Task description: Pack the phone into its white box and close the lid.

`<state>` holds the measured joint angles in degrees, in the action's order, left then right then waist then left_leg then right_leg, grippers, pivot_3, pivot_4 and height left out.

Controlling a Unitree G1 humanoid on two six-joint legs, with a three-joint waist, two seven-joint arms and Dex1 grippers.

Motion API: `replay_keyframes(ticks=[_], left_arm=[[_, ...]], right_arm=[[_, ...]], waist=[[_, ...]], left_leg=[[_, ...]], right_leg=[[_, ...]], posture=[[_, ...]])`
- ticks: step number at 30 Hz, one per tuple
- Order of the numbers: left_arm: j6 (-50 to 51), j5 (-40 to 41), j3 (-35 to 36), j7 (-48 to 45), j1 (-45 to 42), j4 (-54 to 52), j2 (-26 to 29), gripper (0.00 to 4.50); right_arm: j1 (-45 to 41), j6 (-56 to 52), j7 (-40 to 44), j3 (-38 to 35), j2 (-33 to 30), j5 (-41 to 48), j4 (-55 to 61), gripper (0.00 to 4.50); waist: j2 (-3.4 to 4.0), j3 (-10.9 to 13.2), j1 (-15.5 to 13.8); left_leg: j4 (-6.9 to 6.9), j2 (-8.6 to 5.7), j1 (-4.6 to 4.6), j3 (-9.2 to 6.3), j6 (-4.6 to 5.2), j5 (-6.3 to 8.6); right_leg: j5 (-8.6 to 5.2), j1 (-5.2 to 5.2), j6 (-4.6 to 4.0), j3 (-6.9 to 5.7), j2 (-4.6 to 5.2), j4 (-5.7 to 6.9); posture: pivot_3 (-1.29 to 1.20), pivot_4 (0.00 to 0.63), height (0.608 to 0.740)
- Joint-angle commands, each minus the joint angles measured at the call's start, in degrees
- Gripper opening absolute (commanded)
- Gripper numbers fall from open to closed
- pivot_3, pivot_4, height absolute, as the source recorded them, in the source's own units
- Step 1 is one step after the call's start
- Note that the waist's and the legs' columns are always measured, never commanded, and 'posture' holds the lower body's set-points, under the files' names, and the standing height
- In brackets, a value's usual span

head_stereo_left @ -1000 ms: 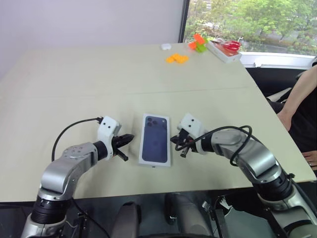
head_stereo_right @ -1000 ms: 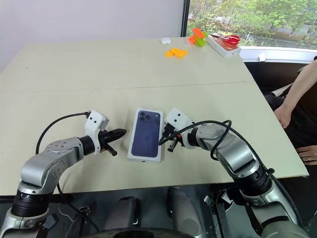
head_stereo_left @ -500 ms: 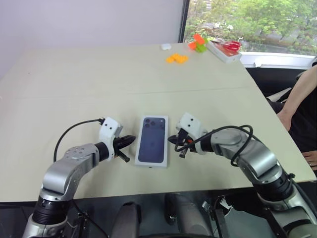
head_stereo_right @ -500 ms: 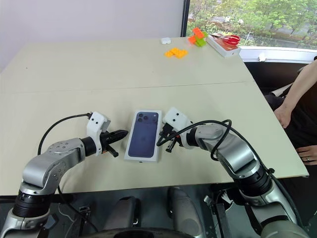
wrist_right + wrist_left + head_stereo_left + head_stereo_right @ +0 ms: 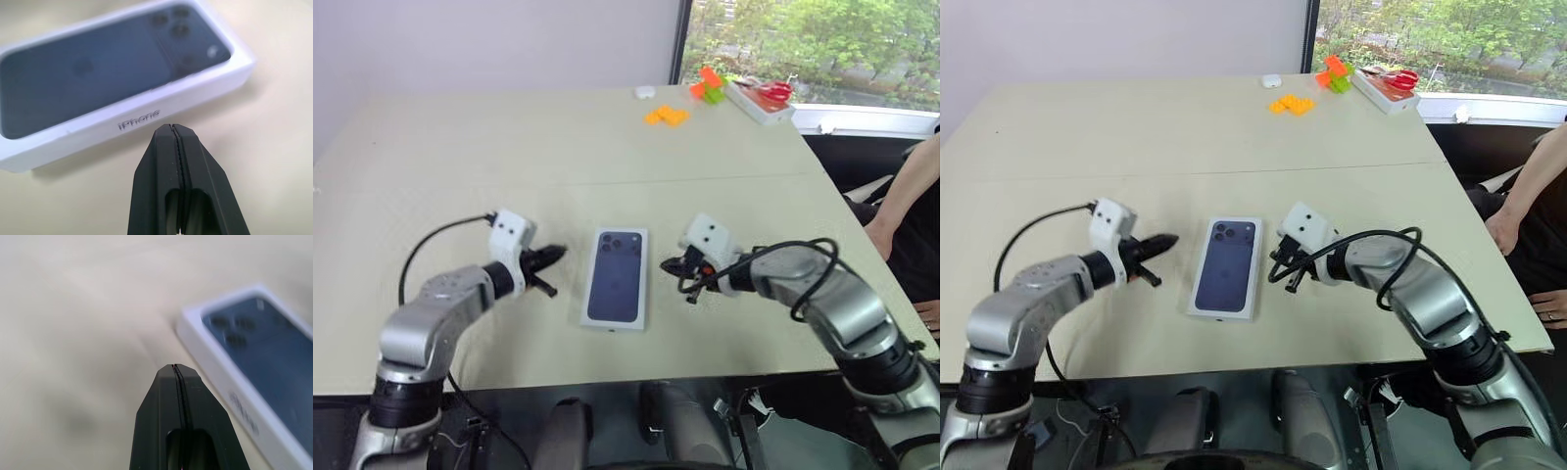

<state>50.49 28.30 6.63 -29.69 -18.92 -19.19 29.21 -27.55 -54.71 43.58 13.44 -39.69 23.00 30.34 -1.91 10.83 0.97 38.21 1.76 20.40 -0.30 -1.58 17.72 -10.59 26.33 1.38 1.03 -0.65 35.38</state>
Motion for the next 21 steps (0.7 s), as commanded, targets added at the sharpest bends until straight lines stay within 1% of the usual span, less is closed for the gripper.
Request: replay_keyframes(ticks=[1, 4, 10, 13, 17, 21], left_arm=[[-1.9, -1.6, -4.2, 1.1, -7.6, 4.8, -3.7, 0.03], [-3.8, -7.4, -11.4, 1.8, -12.9, 11.0, -5.8, 0.03], [-3.3, -12.6, -18.8, 1.0, -17.7, 19.6, -7.6, 0.03], [-1.7, -13.3, -19.9, 0.3, -18.2, 20.7, -7.6, 0.03], [0.8, -13.6, -21.0, -1.4, -17.5, 19.1, -6.5, 0.03], [1.2, -14.0, -20.7, -1.6, -15.7, 17.4, -5.9, 0.03]], right_arm=[[1.1, 1.4, 2.0, 2.2, 1.1, 2.5, 5.5, 0.00], [1.3, 0.2, -0.4, 5.8, 3.3, 0.6, 3.7, 0.00], [1.2, -4.4, -2.0, 6.9, 5.2, 2.0, 2.4, 0.00], [1.1, -6.7, -2.2, 6.8, 5.6, 2.8, 2.6, 0.00], [1.6, -9.4, -2.9, 7.3, 5.1, 3.1, 2.1, 0.00], [1.5, -10.0, -3.3, 8.0, 4.8, 2.9, 1.4, 0.00]], waist=[[-0.02, 0.0, -0.1], [-0.07, 0.0, -0.1], [-0.06, 0.0, 0.2], [-0.06, 0.0, 0.1], [-0.05, -0.1, 0.2], [-0.04, -0.1, 0.2]], left_leg=[[0.00, 0.00, 0.01, 0.00, 0.00, 0.00], [0.02, -0.03, -0.03, -0.03, 0.00, 0.00], [0.01, -0.02, -0.01, 0.01, 0.00, 0.00], [0.01, 0.00, -0.01, -0.03, 0.00, 0.00], [0.01, 0.00, -0.03, -0.01, 0.00, 0.00], [0.01, 0.00, -0.03, 0.01, 0.01, 0.00]], right_leg=[[0.00, -0.01, 0.00, 0.00, 0.00, 0.00], [0.01, -0.14, 0.00, 0.02, 0.02, -0.02], [0.03, -0.02, 0.00, 0.12, 0.00, 0.08], [0.02, -0.02, 0.00, 0.10, -0.03, 0.14], [0.01, -0.11, 0.00, 0.09, -0.03, 0.13], [0.01, -0.10, 0.01, 0.09, -0.03, 0.12]], posture=[[0.00, 0.150, 0.732], [0.00, 0.150, 0.732], [0.00, 0.150, 0.732], [0.00, 0.150, 0.732], [0.00, 0.150, 0.732], [0.00, 0.150, 0.732]])
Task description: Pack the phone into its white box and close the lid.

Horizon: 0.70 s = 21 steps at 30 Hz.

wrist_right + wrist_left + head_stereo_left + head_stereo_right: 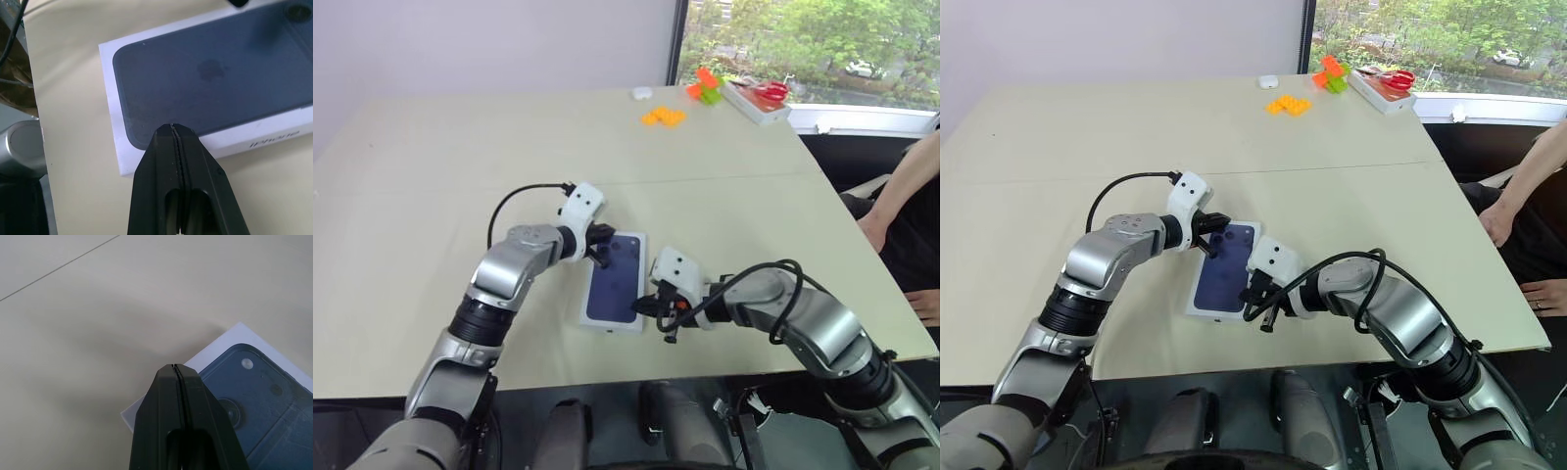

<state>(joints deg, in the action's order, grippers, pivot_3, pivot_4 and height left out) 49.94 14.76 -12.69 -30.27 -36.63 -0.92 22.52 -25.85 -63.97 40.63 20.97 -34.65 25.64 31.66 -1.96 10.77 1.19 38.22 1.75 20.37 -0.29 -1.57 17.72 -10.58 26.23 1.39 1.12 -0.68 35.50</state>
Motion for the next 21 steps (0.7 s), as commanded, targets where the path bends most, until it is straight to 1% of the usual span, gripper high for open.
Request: replay_keyframes(ticks=[1, 3, 6, 7, 9, 10, 12, 13, 15, 16, 19, 21], left_arm=[[1.9, -0.4, -1.2, -1.2, 2.4, -1.3, 0.9, 0.03], [1.3, -0.4, -0.5, -1.2, 3.5, -2.4, 1.0, 0.03], [-1.8, 0.5, 2.7, -0.8, 5.0, -4.1, 0.1, 0.03], [-3.7, 1.3, 4.7, -0.6, 5.4, -5.0, -0.6, 0.03], [-5.7, 4.6, 12.2, 1.1, 6.0, -7.9, -2.0, 0.03], [-6.0, 5.8, 14.6, 1.7, 6.3, -8.8, -2.3, 0.03], [-5.5, 7.5, 19.2, 1.5, 7.8, -10.6, -0.4, 0.03], [-5.5, 8.3, 22.1, 1.0, 9.4, -11.6, 1.4, 0.03], [-6.6, 9.1, 27.9, -1.0, 14.3, -13.0, 5.9, 0.03], [-7.4, 9.3, 29.7, -1.7, 16.7, -13.5, 7.7, 0.03], [-9.2, 9.5, 34.1, -4.1, 23.5, -13.3, 12.5, 0.03], [-10.2, 9.9, 36.6, -5.3, 27.9, -13.9, 14.3, 0.03]], right_arm=[[-0.3, -0.9, -0.3, 0.5, -0.2, 0.3, 0.1, 0.00], [-0.3, -0.9, -0.4, 0.5, -0.1, 0.2, 0.1, 0.00], [-0.4, -0.4, -0.7, 0.4, 0.1, 0.1, 0.2, 0.00], [-0.3, 0.7, -0.9, 0.2, 0.1, -0.3, 0.4, 0.00], [-0.1, 4.6, -2.9, -3.8, 1.5, -1.3, -0.3, 0.00], [-0.1, 5.6, -3.6, -5.2, 1.9, -1.5, -0.7, 0.00], [-0.3, 8.5, -4.6, -7.4, 1.3, -2.9, -1.9, 0.00], [-0.2, 10.0, -5.0, -9.3, 0.8, -3.5, -2.8, 0.00], [0.9, 16.4, -5.9, -14.4, 0.7, -4.8, -5.3, 0.00], [1.6, 18.9, -5.8, -15.9, -0.1, -5.6, -6.5, 0.00], [2.2, 21.8, -4.6, -17.7, -1.9, -6.5, -10.2, 0.00], [2.2, 22.6, -3.4, -19.8, -2.5, -5.7, -13.0, 0.00]], waist=[[0.01, 0.0, 0.0], [0.01, 0.0, 0.0], [0.01, 0.0, 0.0], [0.01, 0.0, 0.0], [0.00, 0.0, 0.1], [-0.02, 0.0, 0.0], [-0.02, 0.0, 0.0], [-0.02, 0.0, 0.0], [-0.01, 0.0, 0.6], [0.00, 0.0, 0.9], [-0.02, 0.0, 1.0], [-0.03, 0.0, 1.0]], left_leg=[[0.00, 0.00, 0.00, 0.00, 0.00, 0.00], [0.00, 0.00, -0.01, 0.00, 0.00, 0.00], [0.00, 0.00, -0.01, 0.01, 0.00, 0.00], [0.00, 0.00, -0.01, 0.01, 0.00, 0.00], [0.00, 0.01, -0.01, -0.01, 0.00, 0.00], [0.01, 0.01, 0.00, 0.01, 0.00, 0.00], [0.02, 0.02, 0.06, -0.01, -0.01, 0.00], [0.01, 0.02, 0.06, -0.01, 0.00, 0.00], [-0.02, 0.03, 0.02, 0.03, 0.00, 0.00], [-0.07, 0.03, 0.02, 0.08, 0.00, 0.00], [-0.08, 0.03, 0.01, 0.07, 0.00, 0.00], [-0.06, 0.02, 0.01, 0.09, 0.00, 0.00]], right_leg=[[0.00, 0.00, 0.00, 0.00, 0.00, 0.00], [0.00, -0.01, 0.00, 0.00, 0.00, 0.00], [-0.01, -0.08, 0.00, 0.00, 0.00, 0.00], [-0.01, -0.06, 0.00, 0.00, 0.00, 0.00], [0.00, -0.03, 0.00, 0.00, 0.00, 0.00], [0.00, 0.09, 0.00, 0.00, 0.00, 0.01], [0.01, 0.19, 0.00, 0.02, 0.00, 0.04], [0.02, 0.19, 0.00, 0.03, 0.00, 0.04], [0.01, 0.19, 0.00, 0.05, -0.01, 0.03], [0.01, 0.18, 0.00, 0.10, -0.01, 0.03], [0.00, 0.20, -0.01, 0.09, 0.01, -0.02], [-0.01, 0.17, -0.04, 0.09, 0.05, -0.05]], posture=[[0.00, 0.150, 0.732], [0.00, 0.150, 0.732], [0.00, 0.150, 0.732], [0.00, 0.150, 0.732], [0.00, 0.150, 0.732], [0.00, 0.150, 0.732], [0.00, 0.150, 0.732], [0.00, 0.150, 0.732], [0.00, 0.150, 0.732], [0.00, 0.150, 0.732], [0.00, 0.150, 0.732], [0.00, 0.150, 0.732]])
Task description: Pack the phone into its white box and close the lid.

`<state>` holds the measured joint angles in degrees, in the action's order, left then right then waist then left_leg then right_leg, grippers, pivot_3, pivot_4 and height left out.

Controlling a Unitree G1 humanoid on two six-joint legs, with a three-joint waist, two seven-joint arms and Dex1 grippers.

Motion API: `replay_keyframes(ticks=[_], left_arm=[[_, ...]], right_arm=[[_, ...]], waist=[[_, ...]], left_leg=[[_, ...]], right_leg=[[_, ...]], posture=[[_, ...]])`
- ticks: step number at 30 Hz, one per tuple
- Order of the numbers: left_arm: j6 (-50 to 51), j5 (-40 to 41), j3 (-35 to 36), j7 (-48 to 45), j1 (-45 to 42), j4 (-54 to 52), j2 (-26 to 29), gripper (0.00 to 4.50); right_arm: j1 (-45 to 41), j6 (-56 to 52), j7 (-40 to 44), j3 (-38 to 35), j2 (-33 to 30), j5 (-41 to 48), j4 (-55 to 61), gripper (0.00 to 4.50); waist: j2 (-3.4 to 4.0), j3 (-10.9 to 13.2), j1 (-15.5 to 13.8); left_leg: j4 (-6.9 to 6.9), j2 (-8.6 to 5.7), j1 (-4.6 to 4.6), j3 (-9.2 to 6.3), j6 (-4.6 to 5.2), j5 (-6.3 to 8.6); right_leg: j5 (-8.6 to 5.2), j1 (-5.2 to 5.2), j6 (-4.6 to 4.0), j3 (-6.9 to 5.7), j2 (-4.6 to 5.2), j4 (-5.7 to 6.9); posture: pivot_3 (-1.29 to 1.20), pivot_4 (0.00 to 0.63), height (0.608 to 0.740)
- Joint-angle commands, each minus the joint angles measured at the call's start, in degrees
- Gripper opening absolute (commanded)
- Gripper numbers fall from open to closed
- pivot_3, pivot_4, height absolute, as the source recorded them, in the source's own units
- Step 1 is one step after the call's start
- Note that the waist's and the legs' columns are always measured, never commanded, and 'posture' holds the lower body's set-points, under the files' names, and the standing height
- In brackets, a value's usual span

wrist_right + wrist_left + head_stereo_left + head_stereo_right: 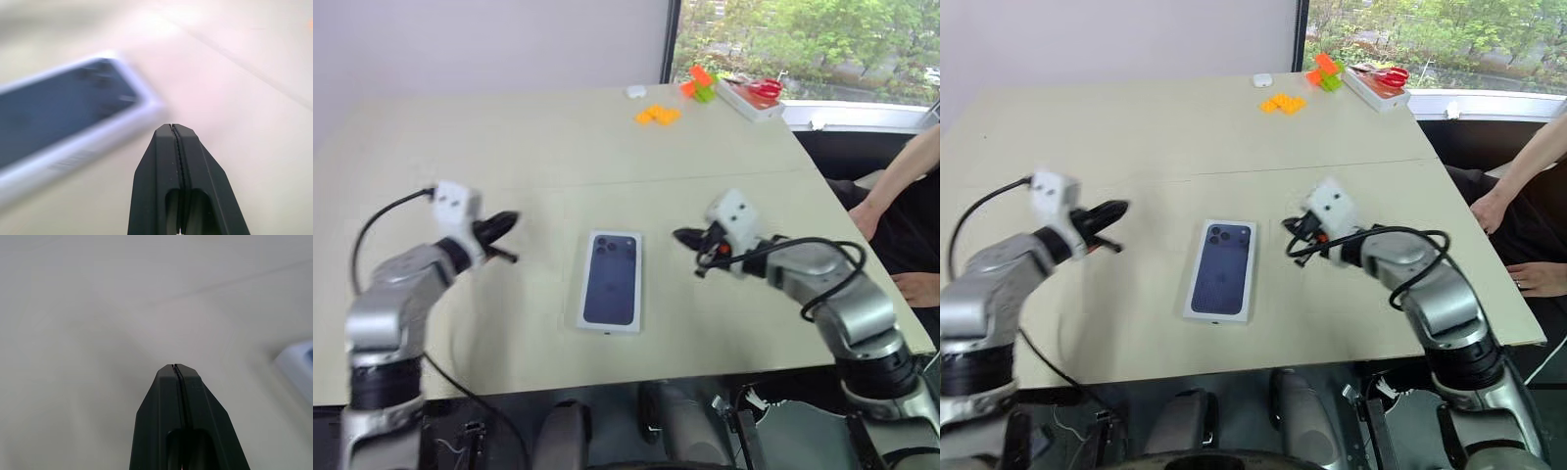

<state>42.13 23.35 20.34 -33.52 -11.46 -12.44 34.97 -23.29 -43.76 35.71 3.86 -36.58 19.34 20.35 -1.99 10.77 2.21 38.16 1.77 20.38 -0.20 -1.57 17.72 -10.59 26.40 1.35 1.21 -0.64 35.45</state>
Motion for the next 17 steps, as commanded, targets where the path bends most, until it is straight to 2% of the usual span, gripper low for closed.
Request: replay_keyframes(ticks=[1, 8, 17], left_arm=[[-2.8, 1.5, 5.1, -2.7, 5.2, -2.8, 2.5, 0.03], [-6.6, 1.6, 10.0, -4.4, 18.6, -6.5, 3.2, 0.03], [-7.5, 3.2, 11.2, -3.8, 21.1, -6.5, 3.2, 0.03]], right_arm=[[-0.4, 2.8, 2.3, -4.0, -0.9, 1.2, -3.3, 0.00], [-0.6, 5.0, 6.9, -9.0, -1.5, 4.2, -10.9, 0.00], [0.9, 6.4, 6.3, -8.3, -0.2, 3.4, -12.0, 0.00]], waist=[[0.00, 0.0, -0.1], [0.00, 0.0, 0.2], [0.01, 0.0, 0.2]], left_leg=[[0.02, 0.00, 0.00, 0.01, 0.00, 0.00], [-0.01, 0.01, 0.00, 0.04, 0.01, 0.01], [-0.02, 0.02, -0.01, 0.05, 0.03, 0.02]], right_leg=[[-0.01, -0.01, -0.01, 0.00, 0.02, -0.01], [-0.11, 0.00, -0.18, 0.00, 0.04, -0.02], [-0.13, 0.01, -0.19, 0.00, 0.01, -0.02]], posture=[[0.00, 0.150, 0.732], [0.00, 0.150, 0.732], [0.00, 0.150, 0.732]])
